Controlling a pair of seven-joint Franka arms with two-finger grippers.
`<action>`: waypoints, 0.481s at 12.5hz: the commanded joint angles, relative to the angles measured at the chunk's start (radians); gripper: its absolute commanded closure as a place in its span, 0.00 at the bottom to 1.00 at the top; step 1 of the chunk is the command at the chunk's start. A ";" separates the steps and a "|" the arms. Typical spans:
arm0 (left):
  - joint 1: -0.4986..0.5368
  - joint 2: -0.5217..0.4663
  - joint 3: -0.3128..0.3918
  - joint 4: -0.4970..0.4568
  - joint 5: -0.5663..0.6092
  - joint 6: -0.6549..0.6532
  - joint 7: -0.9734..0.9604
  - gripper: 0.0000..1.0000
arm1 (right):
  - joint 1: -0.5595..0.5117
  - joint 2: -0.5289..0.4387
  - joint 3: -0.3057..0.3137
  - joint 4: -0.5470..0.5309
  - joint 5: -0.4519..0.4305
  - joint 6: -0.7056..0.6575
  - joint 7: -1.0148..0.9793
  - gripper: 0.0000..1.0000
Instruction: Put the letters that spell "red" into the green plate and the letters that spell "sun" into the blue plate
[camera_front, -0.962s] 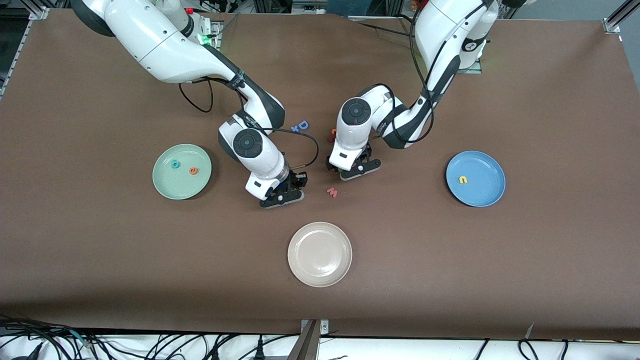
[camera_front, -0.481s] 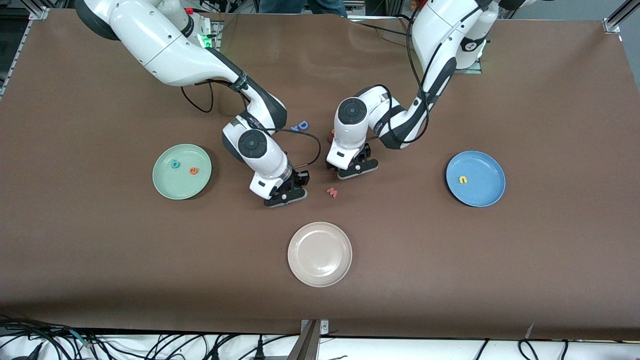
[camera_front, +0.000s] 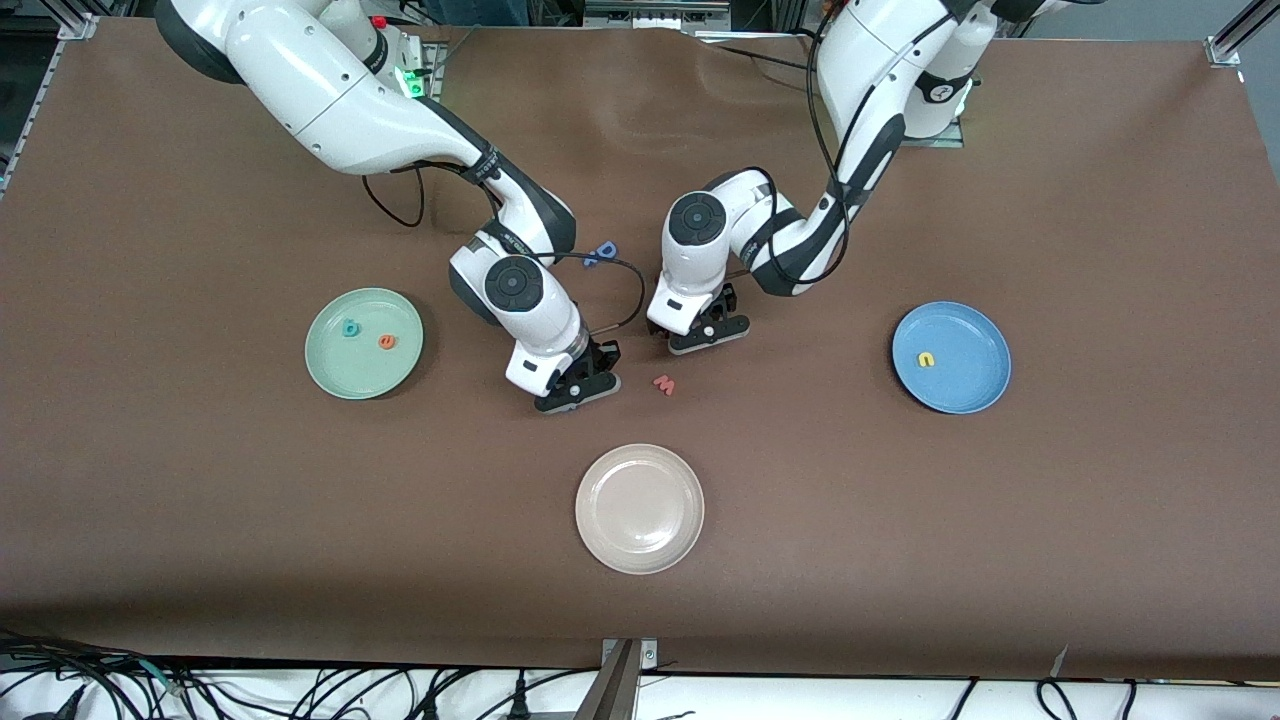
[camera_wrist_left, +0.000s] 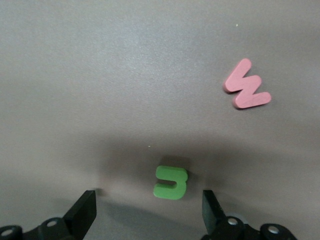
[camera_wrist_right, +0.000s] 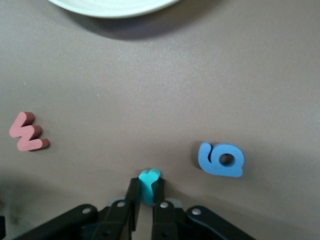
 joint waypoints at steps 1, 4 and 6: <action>-0.019 0.023 0.013 0.038 0.033 -0.006 -0.010 0.08 | 0.003 0.013 -0.006 0.017 -0.030 0.008 -0.017 1.00; -0.019 0.023 0.013 0.038 0.057 -0.006 -0.009 0.28 | -0.034 -0.016 -0.002 0.021 -0.028 -0.040 -0.023 1.00; -0.019 0.023 0.011 0.038 0.088 -0.006 -0.010 0.40 | -0.062 -0.047 0.015 0.024 -0.024 -0.127 -0.036 1.00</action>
